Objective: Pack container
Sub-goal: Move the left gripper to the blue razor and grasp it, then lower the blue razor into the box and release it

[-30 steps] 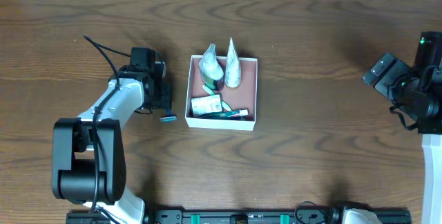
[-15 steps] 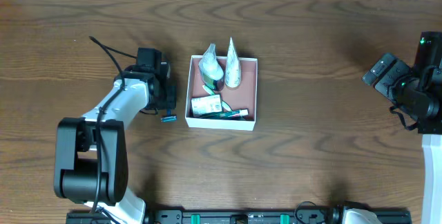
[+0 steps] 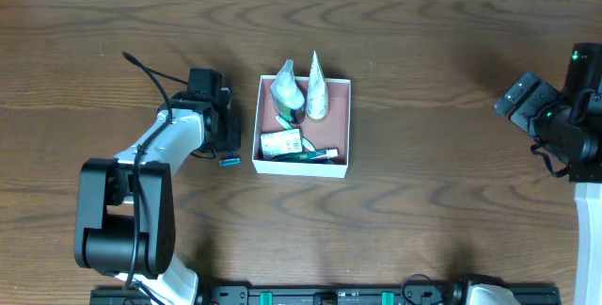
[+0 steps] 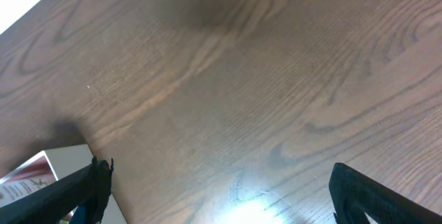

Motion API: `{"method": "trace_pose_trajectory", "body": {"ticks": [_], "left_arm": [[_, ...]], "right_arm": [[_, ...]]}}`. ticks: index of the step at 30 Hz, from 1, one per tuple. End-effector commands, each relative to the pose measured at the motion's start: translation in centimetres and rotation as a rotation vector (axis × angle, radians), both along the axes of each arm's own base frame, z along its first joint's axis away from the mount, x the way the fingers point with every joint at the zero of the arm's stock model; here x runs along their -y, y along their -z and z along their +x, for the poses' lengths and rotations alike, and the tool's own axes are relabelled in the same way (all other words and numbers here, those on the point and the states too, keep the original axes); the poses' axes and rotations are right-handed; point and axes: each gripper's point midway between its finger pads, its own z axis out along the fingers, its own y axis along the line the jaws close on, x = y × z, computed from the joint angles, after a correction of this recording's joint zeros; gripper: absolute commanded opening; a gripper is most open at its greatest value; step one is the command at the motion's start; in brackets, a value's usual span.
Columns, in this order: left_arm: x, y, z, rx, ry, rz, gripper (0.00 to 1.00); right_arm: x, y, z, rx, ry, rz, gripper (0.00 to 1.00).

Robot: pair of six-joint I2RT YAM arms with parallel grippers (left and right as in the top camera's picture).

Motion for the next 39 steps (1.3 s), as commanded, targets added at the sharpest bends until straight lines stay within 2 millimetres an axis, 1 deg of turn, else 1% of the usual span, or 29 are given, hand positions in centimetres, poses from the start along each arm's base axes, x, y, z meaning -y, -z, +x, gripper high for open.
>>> {"method": "trace_pose_trajectory", "body": {"ticks": [1,4,5,8,10,15,19,21,24,27,29,32,37,39], "left_arm": [[-0.4,2.3,-1.6,-0.083,-0.012,0.018,0.24],[-0.4,2.0,-1.4,-0.075,-0.012,0.017,0.19],[-0.3,1.6,-1.3,-0.069,-0.012,0.016,0.14],[-0.3,0.0,-1.1,-0.050,-0.012,0.014,0.13],[-0.3,-1.6,-1.2,-0.038,-0.012,0.013,0.13],[-0.4,-6.8,-1.9,0.051,-0.012,0.004,0.13],[-0.5,-11.4,-3.4,0.141,-0.040,-0.015,0.12],[-0.3,-13.2,-4.1,0.183,-0.072,-0.037,0.12],[0.5,-15.7,-5.0,0.253,-0.074,-0.069,0.07],[2.1,-17.3,-5.6,0.300,-0.037,-0.112,0.06],[3.3,-17.7,-5.9,0.311,-0.024,-0.133,0.06],[5.5,-17.7,-6.2,0.310,0.030,-0.156,0.06],[10.9,-17.3,-6.1,0.331,0.186,-0.193,0.06],[12.7,-17.2,-5.9,0.348,0.224,-0.201,0.06]], "right_arm": [[0.2,-0.1,-0.1,0.004,0.018,0.003,0.99],[0.2,-0.1,-0.1,0.004,0.018,0.003,0.99],[0.2,-0.1,-0.1,0.004,0.018,0.003,0.99],[0.2,-0.1,-0.1,0.004,0.018,0.003,0.99],[0.2,-0.1,-0.1,0.004,0.018,0.003,0.99],[0.2,-0.1,-0.1,0.004,0.018,0.003,0.99],[0.2,-0.1,-0.1,0.004,0.018,0.003,0.99],[0.2,-0.1,-0.1,0.004,0.018,0.003,0.99],[0.2,-0.1,-0.1,0.004,0.018,0.003,0.99],[0.2,-0.1,-0.1,0.004,0.018,0.003,0.99],[0.2,-0.1,-0.1,0.004,0.018,0.003,0.99],[0.2,-0.1,-0.1,0.004,0.018,0.003,0.99],[0.2,-0.1,-0.1,0.004,0.018,0.003,0.99],[0.2,-0.1,-0.1,0.004,0.018,0.003,0.99]]}}
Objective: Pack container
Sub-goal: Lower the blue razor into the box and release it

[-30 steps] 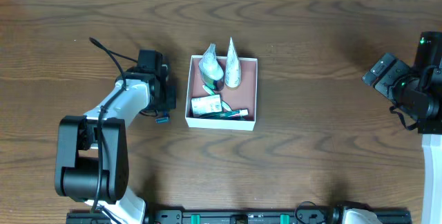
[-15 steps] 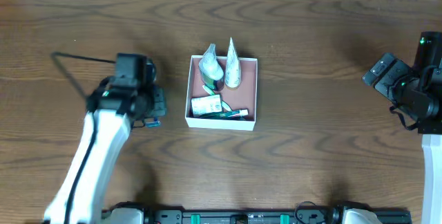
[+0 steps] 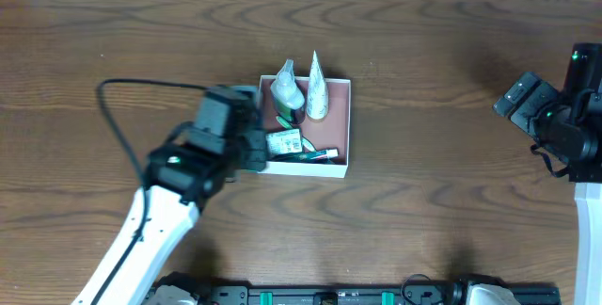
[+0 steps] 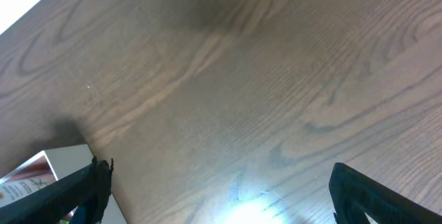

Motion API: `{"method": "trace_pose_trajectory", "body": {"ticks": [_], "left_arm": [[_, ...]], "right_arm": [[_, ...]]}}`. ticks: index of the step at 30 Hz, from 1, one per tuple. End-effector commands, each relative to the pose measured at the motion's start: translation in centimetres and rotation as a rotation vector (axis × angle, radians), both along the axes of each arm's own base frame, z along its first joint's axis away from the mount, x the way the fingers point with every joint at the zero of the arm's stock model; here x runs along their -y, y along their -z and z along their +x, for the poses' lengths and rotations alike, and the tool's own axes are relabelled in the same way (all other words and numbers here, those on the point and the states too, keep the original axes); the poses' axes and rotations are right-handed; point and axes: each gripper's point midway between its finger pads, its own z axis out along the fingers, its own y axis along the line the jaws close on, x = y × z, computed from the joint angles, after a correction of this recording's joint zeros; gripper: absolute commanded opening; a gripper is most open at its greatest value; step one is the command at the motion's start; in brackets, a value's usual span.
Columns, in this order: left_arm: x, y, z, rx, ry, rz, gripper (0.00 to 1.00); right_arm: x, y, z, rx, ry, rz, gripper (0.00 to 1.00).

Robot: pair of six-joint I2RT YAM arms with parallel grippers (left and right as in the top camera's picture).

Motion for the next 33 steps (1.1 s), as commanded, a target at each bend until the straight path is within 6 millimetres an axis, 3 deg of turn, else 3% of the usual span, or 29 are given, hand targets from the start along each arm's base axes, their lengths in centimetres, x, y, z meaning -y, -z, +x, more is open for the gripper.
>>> {"method": "trace_pose_trajectory", "body": {"ticks": [1,5,11,18,33], "left_arm": [[2.9,0.0,0.3,0.022,0.039,-0.008,0.06],[6.2,0.5,0.8,0.057,0.095,-0.022,0.06],[10.3,3.2,1.3,0.053,0.163,-0.019,0.06],[11.6,5.4,2.7,0.070,0.158,0.008,0.06],[12.8,4.1,4.0,0.137,0.145,-0.054,0.06]], "right_arm": [[0.2,-0.1,-0.1,0.004,0.018,0.003,0.99],[0.2,-0.1,-0.1,0.004,0.018,0.003,0.99],[0.2,-0.1,-0.1,0.004,0.018,0.003,0.99],[0.2,-0.1,-0.1,0.004,0.018,0.003,0.99],[0.2,-0.1,-0.1,0.004,0.018,0.003,0.99]]}}
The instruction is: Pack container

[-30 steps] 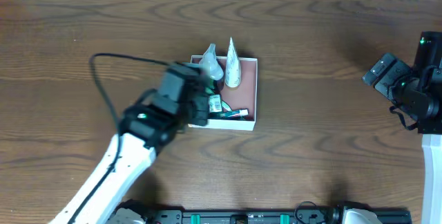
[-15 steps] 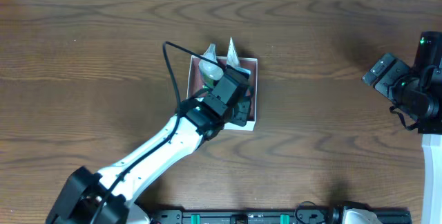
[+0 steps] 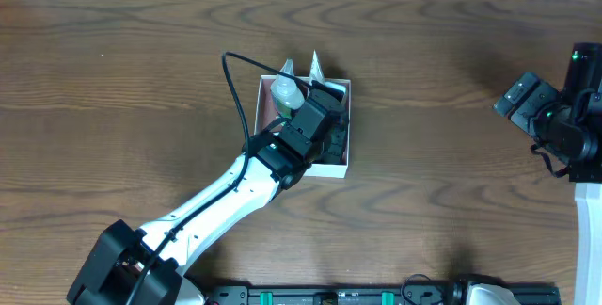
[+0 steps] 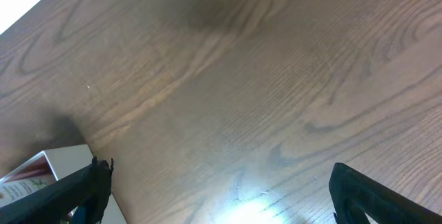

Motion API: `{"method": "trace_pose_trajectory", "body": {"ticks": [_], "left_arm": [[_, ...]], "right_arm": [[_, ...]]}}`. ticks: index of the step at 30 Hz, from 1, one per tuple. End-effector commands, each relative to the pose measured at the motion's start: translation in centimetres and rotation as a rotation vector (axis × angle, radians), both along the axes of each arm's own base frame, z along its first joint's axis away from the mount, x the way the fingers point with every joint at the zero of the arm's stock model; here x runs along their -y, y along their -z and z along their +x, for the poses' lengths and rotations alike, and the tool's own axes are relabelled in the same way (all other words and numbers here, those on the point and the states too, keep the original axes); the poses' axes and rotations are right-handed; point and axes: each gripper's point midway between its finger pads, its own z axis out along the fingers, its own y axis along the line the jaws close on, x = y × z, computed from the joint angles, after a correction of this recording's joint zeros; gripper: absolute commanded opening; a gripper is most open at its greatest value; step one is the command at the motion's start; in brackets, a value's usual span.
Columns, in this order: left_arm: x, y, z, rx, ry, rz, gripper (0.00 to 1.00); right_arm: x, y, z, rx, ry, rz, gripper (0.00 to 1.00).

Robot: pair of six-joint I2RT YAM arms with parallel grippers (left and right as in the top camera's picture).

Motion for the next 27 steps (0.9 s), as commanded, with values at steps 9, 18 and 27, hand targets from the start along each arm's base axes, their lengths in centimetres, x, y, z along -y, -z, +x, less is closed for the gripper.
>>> {"method": "trace_pose_trajectory", "body": {"ticks": [9,18,27], "left_arm": [[-0.5,0.2,-0.1,-0.024,-0.023,0.025,0.54],[-0.4,-7.3,-3.3,0.041,0.060,-0.130,0.48],[-15.6,-14.7,-5.8,0.320,-0.328,0.131,0.70]], "right_arm": [[0.2,-0.1,-0.1,0.004,0.018,0.003,0.99],[0.2,-0.1,-0.1,0.004,0.018,0.003,0.99],[0.2,-0.1,-0.1,0.004,0.018,0.003,0.99]]}}
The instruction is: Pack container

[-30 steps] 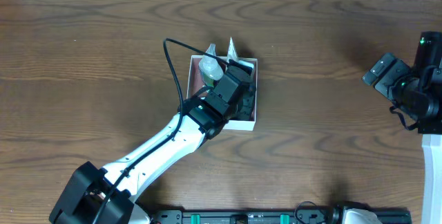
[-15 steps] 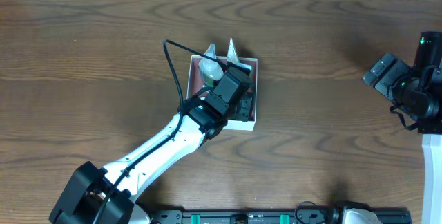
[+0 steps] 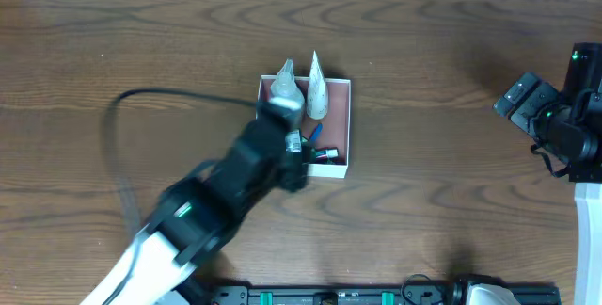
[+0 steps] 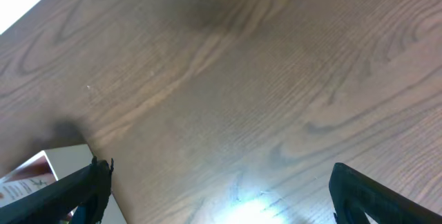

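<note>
The white box with a pink floor (image 3: 346,107) sits mid-table. It holds two white cone-tipped tubes (image 3: 316,90), a small blue item (image 3: 315,134) and a red-tipped tube (image 3: 328,155) along the front wall. My left gripper (image 3: 293,159) is a blur over the box's front left corner, hiding that part; its jaws cannot be made out. My right gripper (image 4: 221,207) hangs open over bare wood far to the right, nothing between its fingers (image 4: 86,189). A corner of the box (image 4: 63,156) shows at the lower left of the right wrist view.
The left arm's black cable (image 3: 179,98) loops over the table left of the box. The right arm (image 3: 555,121) stands at the right edge. Dark wooden table (image 3: 433,41) lies on all sides of the box.
The left arm, which reached across the box with its gripper over the middle, now has its gripper at the box's front left corner. A small blue item shows inside the box. The right arm is unchanged.
At first my left gripper was on the table left of the box, at a small blue item. Then it stood at the box's left wall, then over the box's middle. Now it is back at the front left corner, and a blue item lies in the box.
</note>
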Motion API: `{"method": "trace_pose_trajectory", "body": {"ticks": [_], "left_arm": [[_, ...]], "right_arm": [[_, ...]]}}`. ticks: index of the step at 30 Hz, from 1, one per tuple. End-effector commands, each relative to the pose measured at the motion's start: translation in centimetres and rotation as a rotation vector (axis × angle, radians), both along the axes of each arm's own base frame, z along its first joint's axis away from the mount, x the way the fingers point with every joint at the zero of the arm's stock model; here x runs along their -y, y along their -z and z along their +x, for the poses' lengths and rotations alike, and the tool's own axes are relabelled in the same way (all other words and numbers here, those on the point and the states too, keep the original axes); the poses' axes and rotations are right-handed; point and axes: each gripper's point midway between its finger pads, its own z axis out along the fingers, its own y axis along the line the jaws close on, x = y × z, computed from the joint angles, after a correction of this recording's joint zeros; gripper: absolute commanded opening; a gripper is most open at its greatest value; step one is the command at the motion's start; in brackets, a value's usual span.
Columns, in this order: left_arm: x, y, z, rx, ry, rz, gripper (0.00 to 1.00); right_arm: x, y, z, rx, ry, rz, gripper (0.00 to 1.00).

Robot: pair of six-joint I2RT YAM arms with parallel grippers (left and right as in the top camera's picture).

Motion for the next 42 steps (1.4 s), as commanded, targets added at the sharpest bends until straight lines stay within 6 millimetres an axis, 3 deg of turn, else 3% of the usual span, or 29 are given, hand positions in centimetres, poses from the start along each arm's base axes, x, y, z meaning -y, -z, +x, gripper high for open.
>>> {"method": "trace_pose_trajectory", "body": {"ticks": [1,5,8,13,36,42], "left_arm": [[-8.5,-3.5,0.8,0.180,-0.307,0.157,0.71],[-15.4,-5.9,-0.3,0.271,-0.549,0.205,0.70],[-18.9,-6.9,-0.8,0.301,-0.678,0.228,0.70],[-22.0,-6.7,-1.1,0.279,-0.805,0.254,0.96],[-22.6,-6.3,-1.4,0.259,-0.823,0.272,0.98],[-22.6,-6.3,-1.4,0.259,-0.823,0.272,0.98]], "right_arm": [[0.2,-0.1,-0.1,0.004,0.018,0.003,0.99],[0.2,-0.1,-0.1,0.004,0.018,0.003,0.98],[0.2,-0.1,-0.1,0.004,0.018,0.003,0.99],[0.2,-0.1,-0.1,0.004,0.018,0.003,0.99],[0.2,0.0,-0.2,0.000,0.018,0.004,0.99],[0.1,-1.7,-1.6,0.072,0.019,-0.008,0.99]]}}
